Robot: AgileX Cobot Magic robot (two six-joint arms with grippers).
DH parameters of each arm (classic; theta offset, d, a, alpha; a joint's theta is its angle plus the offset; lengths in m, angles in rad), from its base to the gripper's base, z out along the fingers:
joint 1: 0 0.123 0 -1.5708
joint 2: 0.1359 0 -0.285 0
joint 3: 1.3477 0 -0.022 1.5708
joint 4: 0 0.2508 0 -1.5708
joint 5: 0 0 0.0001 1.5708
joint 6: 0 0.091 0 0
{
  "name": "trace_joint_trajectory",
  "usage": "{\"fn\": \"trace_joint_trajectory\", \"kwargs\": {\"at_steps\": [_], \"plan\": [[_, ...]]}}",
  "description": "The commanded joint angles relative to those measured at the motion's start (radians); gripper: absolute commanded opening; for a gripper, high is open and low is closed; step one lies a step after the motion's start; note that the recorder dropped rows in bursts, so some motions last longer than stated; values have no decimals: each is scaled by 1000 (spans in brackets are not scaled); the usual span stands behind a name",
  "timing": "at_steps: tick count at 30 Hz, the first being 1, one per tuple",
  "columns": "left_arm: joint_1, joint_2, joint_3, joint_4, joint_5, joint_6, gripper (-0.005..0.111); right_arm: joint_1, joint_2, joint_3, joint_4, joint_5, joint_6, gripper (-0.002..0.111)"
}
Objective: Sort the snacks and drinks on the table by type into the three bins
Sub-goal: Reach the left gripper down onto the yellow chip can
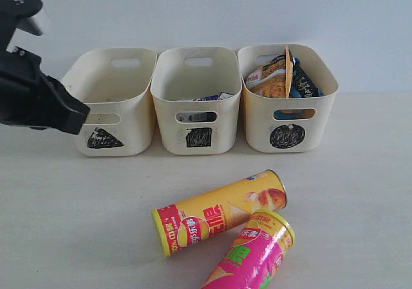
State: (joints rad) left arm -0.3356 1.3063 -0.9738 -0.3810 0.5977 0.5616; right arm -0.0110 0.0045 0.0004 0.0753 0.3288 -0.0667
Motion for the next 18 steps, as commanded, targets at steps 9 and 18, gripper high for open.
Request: {"fn": "trace_joint_trajectory", "kwargs": {"at_steps": [9,18], "plan": [[-168,128,-47,-205,185,255,4,-8,-5,0,-7,-6,0,0],[-328,280,-158,-120,165,320,15,-8,-5,0,-7,-6,0,0]]}}
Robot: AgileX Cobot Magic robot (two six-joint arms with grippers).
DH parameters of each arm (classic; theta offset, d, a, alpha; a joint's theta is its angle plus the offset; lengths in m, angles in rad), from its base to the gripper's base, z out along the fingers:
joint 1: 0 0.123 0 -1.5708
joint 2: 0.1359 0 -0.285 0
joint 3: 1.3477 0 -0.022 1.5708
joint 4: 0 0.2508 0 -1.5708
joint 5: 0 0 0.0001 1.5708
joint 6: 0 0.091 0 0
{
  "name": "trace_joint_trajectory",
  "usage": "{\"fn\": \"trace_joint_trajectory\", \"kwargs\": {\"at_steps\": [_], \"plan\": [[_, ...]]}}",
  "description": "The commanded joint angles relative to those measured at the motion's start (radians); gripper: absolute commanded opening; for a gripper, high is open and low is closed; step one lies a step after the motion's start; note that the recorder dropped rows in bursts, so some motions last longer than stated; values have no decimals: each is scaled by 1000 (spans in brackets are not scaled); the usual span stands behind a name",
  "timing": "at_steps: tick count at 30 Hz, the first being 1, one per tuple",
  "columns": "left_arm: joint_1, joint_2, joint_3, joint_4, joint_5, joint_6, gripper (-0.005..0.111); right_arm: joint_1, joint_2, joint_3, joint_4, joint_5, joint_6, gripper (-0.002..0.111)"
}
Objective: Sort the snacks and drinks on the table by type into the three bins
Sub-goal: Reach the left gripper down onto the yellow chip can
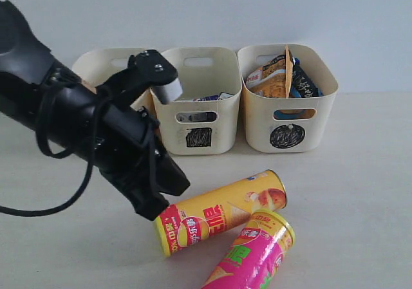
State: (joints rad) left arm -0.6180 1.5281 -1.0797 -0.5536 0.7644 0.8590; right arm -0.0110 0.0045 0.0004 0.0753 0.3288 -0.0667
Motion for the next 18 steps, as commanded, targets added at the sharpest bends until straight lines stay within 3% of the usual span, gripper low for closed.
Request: {"fn": "trace_joint_trajectory", "kwargs": {"at_steps": [1,4,5,7,11,18], "plan": [[-55,78,-67,63,6,23,22,-8,-5,0,-7,-6,0,0],[-68,131,-101,73,11,23,50,-8,-5,0,-7,-6,0,0],[-69,154,-115,73,11,23,65,-8,-5,0,-7,-6,0,0],[-69,187,-128,89,11,23,80,-8,-5,0,-7,-6,0,0],[-69,215,-142,156,14,23,90,-8,-5,0,-7,-6,0,0],[-69,261,-142,184,11,57,92,-8,-5,0,-7,-6,0,0]]}}
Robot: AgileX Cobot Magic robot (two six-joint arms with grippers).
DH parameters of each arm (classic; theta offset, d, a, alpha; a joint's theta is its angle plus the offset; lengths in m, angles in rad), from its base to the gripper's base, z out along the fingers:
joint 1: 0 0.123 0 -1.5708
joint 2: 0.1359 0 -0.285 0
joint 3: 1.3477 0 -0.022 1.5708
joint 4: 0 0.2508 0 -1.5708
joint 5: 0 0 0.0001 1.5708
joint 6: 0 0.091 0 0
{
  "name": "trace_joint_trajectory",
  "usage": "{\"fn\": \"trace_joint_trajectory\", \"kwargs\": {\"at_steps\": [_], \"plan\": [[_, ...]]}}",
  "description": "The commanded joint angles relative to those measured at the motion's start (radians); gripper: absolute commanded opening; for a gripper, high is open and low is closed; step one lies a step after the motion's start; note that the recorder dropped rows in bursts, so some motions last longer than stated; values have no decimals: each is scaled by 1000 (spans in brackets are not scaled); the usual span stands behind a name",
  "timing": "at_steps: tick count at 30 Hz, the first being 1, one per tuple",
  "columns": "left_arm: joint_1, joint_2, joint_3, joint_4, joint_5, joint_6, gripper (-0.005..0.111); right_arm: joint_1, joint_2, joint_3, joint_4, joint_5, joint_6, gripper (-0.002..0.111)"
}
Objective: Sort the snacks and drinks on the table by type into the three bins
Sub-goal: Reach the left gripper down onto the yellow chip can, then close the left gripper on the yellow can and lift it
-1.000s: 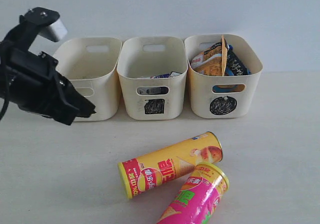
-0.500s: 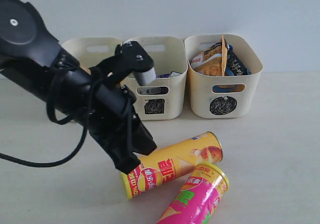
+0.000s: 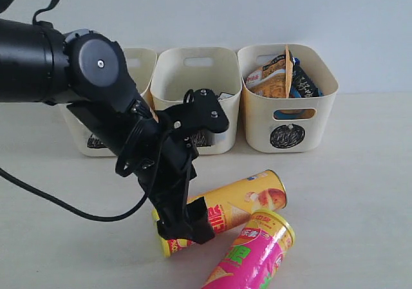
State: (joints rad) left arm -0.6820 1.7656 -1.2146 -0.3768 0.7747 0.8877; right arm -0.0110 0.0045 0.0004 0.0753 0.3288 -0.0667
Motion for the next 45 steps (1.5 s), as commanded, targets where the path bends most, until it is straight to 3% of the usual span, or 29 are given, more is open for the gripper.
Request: {"fn": "trace_joint_trajectory", "kwargs": {"at_steps": [1,20,40,45], "plan": [[-5,28,-9,7,1,33,92,-8,-5,0,-7,-6,0,0],[-3,213,-206,63,64,25,92,-8,-5,0,-7,-6,0,0],[3,313,-205,137,-50,25,91,-8,-5,0,-7,-6,0,0],[13,326,-205,140,-90,25,84,-8,-5,0,-7,-6,0,0]]}}
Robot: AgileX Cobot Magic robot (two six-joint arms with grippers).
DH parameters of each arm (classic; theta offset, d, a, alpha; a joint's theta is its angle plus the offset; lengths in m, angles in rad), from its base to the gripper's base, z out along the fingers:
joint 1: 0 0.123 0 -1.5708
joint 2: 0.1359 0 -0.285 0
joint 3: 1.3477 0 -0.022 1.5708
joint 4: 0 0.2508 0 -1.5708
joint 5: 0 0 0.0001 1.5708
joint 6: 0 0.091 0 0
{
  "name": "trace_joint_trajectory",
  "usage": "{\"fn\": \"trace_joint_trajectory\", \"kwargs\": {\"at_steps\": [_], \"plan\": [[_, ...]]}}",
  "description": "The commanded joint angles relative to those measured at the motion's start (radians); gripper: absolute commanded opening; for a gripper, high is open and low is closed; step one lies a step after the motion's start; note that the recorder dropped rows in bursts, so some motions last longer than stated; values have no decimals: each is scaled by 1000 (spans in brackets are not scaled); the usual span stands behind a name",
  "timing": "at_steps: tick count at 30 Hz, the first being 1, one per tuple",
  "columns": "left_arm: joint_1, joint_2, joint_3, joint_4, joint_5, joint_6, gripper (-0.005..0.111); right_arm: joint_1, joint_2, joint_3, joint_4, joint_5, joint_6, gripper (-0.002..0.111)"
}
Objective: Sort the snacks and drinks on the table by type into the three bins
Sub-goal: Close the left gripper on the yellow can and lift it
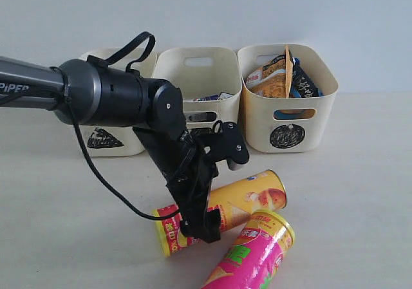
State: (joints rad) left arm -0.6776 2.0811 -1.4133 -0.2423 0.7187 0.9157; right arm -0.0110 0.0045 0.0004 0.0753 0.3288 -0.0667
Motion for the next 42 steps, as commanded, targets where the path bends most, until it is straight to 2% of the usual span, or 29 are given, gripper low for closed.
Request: {"fn": "trace_joint_trajectory", "kwargs": {"at_steps": [1,7,10,11,32,37,42], "plan": [[8,12,-7,6,-34,-3,81,-8,-5,0,-7,-6,0,0],[10,39,-7,22,-36,-3,53,-8,-5,0,-7,-6,0,0],[10,37,-7,30,-30,4,21,-8,-5,0,-7,-6,0,0],[10,35,-7,38,-30,15,6,-8,-5,0,-7,-6,0,0],[10,-51,-7,60,-102,-53,4,-8,-5,0,-7,-6,0,0],[10,-89,-7,147,-113,-139,4,-8,-5,0,-7,-6,0,0],[10,-146,-7,158,-116,-138,4,-8,-5,0,-7,-6,0,0]]}}
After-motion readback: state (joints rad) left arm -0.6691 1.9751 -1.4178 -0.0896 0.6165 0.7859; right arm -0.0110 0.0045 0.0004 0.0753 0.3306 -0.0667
